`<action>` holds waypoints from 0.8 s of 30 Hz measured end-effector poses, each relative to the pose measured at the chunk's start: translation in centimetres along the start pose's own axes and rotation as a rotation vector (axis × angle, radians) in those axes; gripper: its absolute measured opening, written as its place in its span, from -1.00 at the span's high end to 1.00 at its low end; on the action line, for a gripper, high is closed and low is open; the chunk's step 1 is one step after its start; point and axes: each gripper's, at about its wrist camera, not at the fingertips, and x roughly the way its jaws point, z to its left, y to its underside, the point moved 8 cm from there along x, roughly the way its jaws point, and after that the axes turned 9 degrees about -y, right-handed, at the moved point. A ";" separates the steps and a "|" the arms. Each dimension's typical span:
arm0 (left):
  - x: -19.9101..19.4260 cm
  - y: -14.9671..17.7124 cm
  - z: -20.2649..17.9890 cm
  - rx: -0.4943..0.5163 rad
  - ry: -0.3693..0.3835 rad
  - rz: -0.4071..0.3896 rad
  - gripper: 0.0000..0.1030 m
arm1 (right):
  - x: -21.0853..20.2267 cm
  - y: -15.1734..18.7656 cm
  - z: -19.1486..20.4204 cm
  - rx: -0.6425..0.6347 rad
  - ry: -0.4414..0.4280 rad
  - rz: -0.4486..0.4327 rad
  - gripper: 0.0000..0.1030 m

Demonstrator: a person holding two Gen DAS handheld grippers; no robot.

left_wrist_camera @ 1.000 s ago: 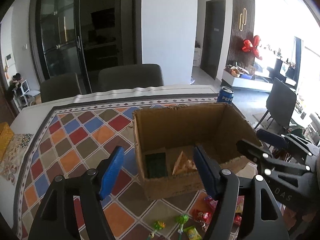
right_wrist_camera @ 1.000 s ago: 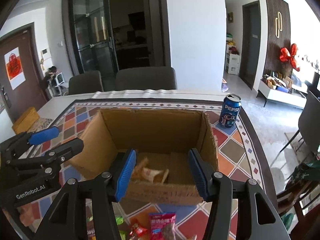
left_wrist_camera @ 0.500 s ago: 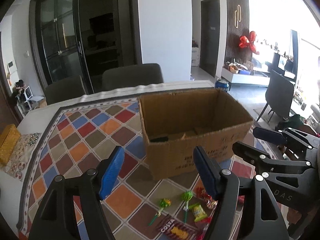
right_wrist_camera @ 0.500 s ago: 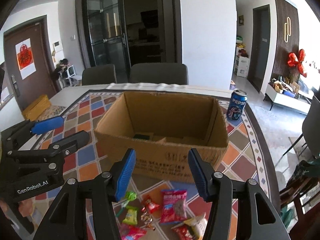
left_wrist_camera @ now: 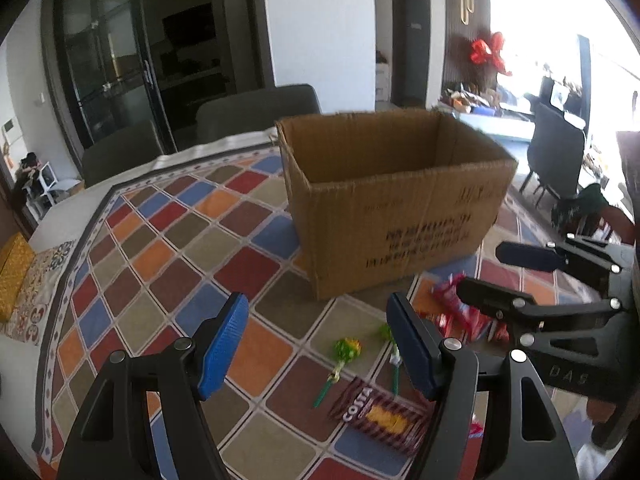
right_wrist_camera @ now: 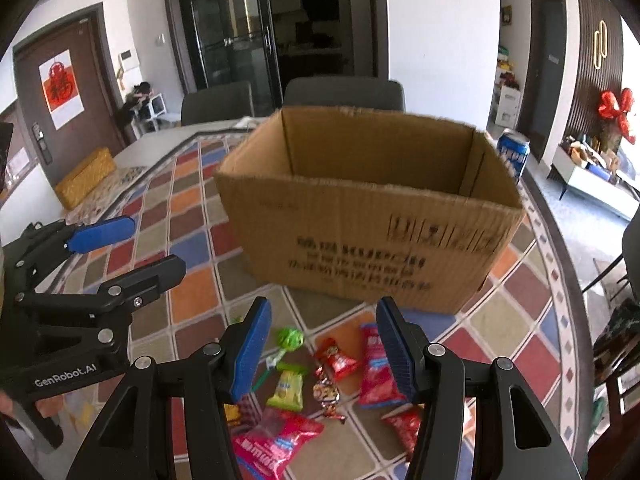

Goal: Organize snacks
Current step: 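Move both tools back down toward the remaining snacks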

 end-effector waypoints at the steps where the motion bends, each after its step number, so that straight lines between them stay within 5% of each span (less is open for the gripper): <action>1: 0.2 0.3 -0.1 0.011 0.002 0.005 -0.37 | 0.2 0.3 0.0 0.003 0.000 0.006 -0.08; 15: 4.0 4.0 -1.6 0.131 0.090 0.089 -0.31 | 4.3 2.9 1.0 -0.023 -0.045 0.099 -0.01; 24: 7.0 5.5 -1.9 0.141 0.153 0.154 -0.10 | 7.4 4.0 1.0 -0.009 -0.065 0.173 0.13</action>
